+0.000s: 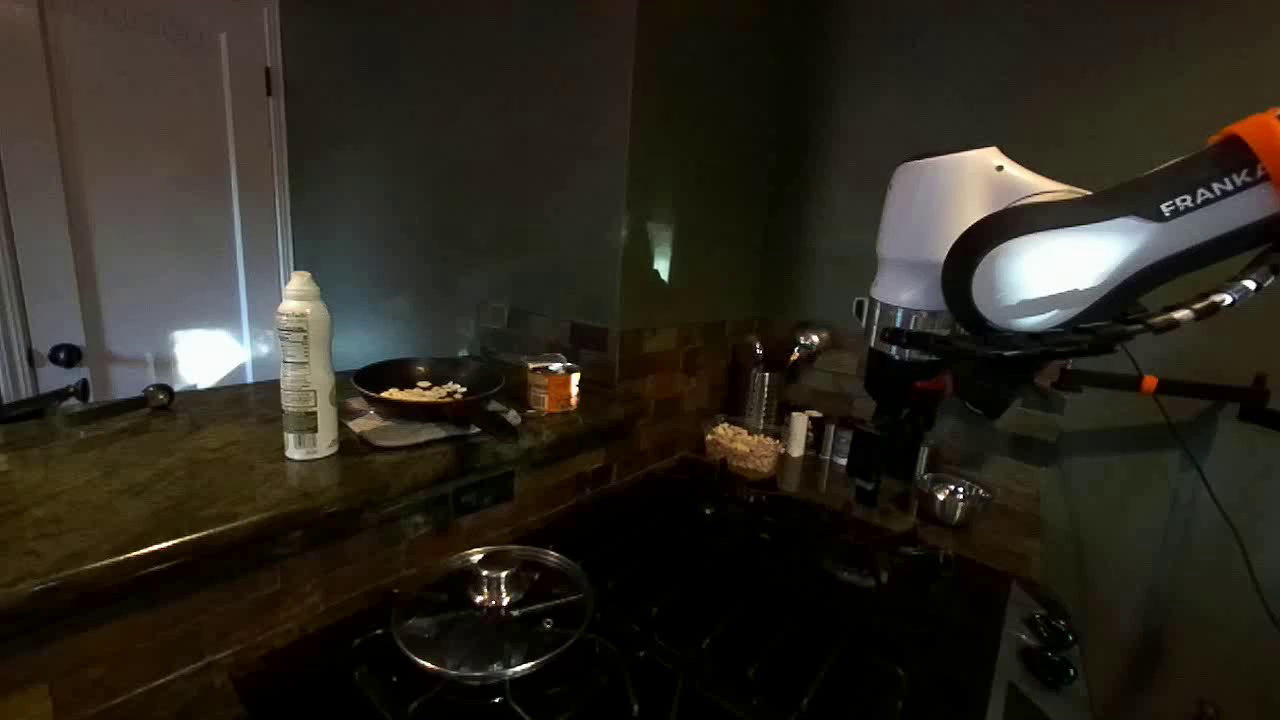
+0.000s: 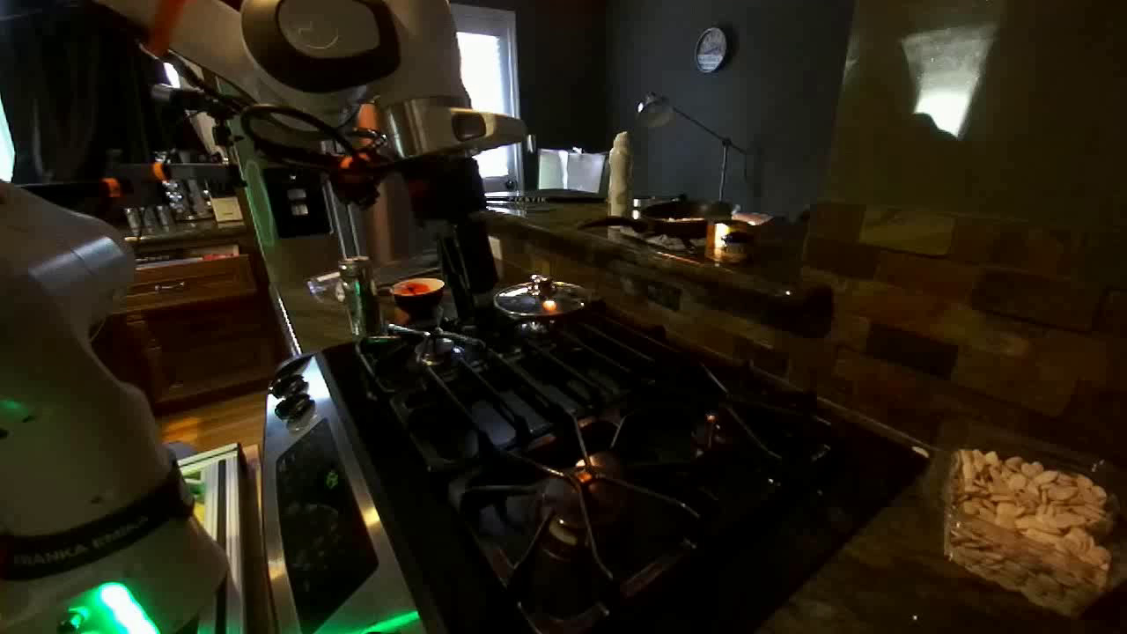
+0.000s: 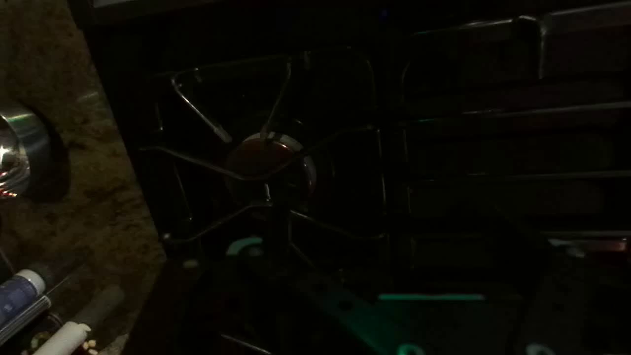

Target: Put the glass lid on the black pan.

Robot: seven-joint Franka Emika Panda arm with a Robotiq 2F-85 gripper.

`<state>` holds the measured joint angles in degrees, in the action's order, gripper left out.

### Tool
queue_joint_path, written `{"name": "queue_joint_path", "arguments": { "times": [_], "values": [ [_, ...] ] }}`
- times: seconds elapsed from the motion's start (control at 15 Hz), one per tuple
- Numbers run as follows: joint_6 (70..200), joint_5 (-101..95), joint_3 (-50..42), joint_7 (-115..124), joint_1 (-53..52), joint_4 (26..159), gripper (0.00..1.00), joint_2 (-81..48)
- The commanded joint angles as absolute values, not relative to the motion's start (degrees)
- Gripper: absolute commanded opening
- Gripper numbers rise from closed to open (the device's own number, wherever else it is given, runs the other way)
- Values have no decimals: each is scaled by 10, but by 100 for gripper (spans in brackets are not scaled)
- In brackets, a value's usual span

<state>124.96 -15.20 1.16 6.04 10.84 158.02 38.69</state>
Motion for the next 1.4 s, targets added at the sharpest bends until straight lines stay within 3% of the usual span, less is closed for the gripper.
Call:
{"name": "queue_joint_path", "arguments": {
  "times": [0.0, 1.0, 1.33],
  "values": [
    [1247, -155, 7, 63, 103, 1581, 100, 386],
    [1247, -155, 7, 63, 103, 1586, 100, 384],
    [1351, -127, 54, 96, 44, 1527, 100, 307]
  ]
}}
